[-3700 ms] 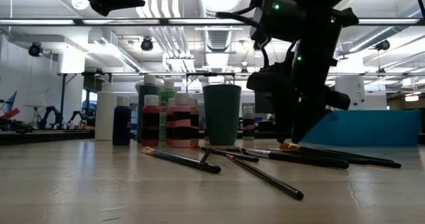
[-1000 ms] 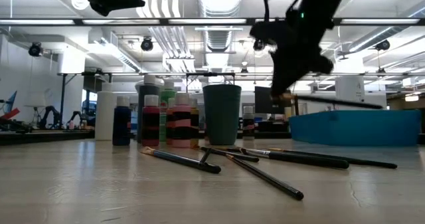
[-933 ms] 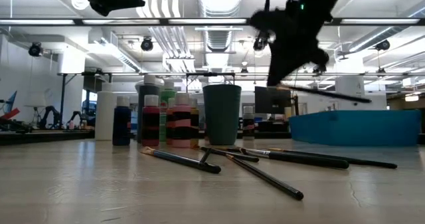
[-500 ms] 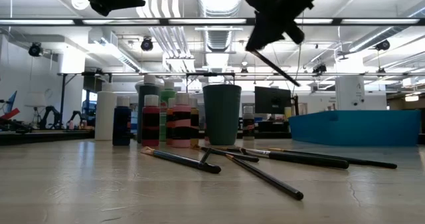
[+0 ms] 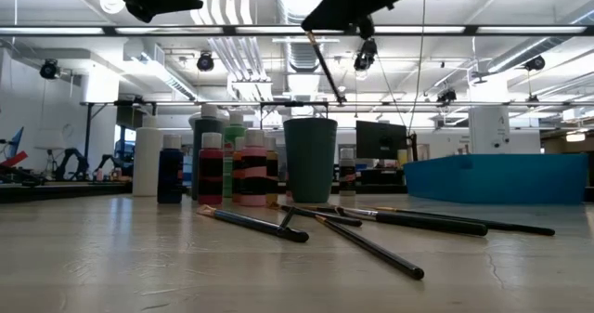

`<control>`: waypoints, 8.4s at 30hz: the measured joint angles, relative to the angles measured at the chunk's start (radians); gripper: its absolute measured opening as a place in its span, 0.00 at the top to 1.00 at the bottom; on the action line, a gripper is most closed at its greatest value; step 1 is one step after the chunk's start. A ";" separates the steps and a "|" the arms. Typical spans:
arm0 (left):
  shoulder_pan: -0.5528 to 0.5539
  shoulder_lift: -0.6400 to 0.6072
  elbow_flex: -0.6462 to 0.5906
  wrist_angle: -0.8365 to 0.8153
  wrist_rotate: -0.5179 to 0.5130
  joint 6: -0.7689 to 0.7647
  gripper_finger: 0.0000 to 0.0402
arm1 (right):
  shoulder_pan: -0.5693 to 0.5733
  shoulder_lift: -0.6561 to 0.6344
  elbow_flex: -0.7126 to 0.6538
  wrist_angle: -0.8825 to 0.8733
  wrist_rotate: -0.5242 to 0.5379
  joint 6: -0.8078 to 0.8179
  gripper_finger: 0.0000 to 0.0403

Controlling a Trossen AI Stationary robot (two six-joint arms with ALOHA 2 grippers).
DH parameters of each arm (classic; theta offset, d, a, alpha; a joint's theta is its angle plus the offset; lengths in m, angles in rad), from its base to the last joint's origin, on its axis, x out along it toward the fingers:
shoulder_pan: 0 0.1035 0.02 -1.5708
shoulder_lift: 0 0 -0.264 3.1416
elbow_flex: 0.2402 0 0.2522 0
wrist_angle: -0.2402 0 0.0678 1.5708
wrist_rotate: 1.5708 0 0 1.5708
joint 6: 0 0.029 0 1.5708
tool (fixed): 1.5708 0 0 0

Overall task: Pick & Place Paint Supplies
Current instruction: Put the gold paint brush into the green cup

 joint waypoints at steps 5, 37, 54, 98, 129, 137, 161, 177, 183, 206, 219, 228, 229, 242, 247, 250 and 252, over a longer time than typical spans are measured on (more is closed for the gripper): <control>0.000 0.000 0.000 0.000 0.000 0.010 0.50 | -0.043 0.053 -0.001 0.132 -0.070 -0.057 0.98; 0.000 0.000 0.000 0.000 -0.021 0.026 0.50 | -0.108 0.149 -0.279 0.697 -0.226 -0.071 0.98; 0.000 0.000 0.000 0.004 -0.023 0.036 0.50 | -0.123 0.259 -0.324 0.810 -0.226 -0.052 0.98; 0.000 0.000 0.000 0.004 -0.023 0.047 0.50 | -0.123 0.316 -0.308 0.726 -0.226 0.016 0.80; 0.000 0.000 0.000 0.003 -0.023 0.048 0.50 | 0.131 -0.310 -0.307 -0.022 -0.029 0.119 0.71; 0.000 0.000 0.000 0.003 -0.023 0.047 0.50 | 0.264 -0.329 -0.307 -0.180 0.079 0.275 0.74; 0.000 0.000 0.000 -0.036 -0.023 0.043 0.50 | 0.537 -0.181 -0.277 -0.223 0.401 0.366 0.73; 0.000 0.000 0.000 -0.042 -0.022 0.043 0.50 | 0.523 -0.006 0.084 -0.957 0.445 0.687 0.70; 0.000 0.000 0.000 -0.042 -0.022 0.043 0.50 | 0.532 0.099 0.211 -1.118 0.416 0.764 0.72; 0.000 0.000 0.000 -0.042 -0.022 0.052 0.50 | 0.577 0.182 0.235 -1.151 0.345 1.024 0.72; 0.000 0.000 0.000 -0.042 -0.023 0.045 0.50 | 0.563 0.221 0.233 -1.144 0.328 1.071 0.64; 0.000 0.005 0.000 -0.042 -0.022 0.035 0.50 | 0.550 0.247 0.232 -1.127 0.289 1.121 0.70; 0.000 0.005 0.000 -0.043 -0.022 0.035 0.50 | 0.550 0.247 0.232 -1.129 0.286 1.132 0.71; 0.000 0.006 0.000 -0.050 -0.022 0.046 0.50 | 0.486 0.342 0.230 -1.070 0.158 1.119 0.66; 0.000 0.007 0.000 -0.053 -0.022 0.046 0.50 | 0.453 0.372 0.241 -1.032 0.133 1.100 0.58; 0.000 0.007 0.000 -0.059 -0.022 0.046 0.50 | 0.436 0.388 0.270 -1.024 0.120 1.103 0.54; 0.000 0.007 0.000 -0.058 -0.022 0.046 0.50 | 0.429 0.405 0.298 -1.020 0.109 1.099 0.53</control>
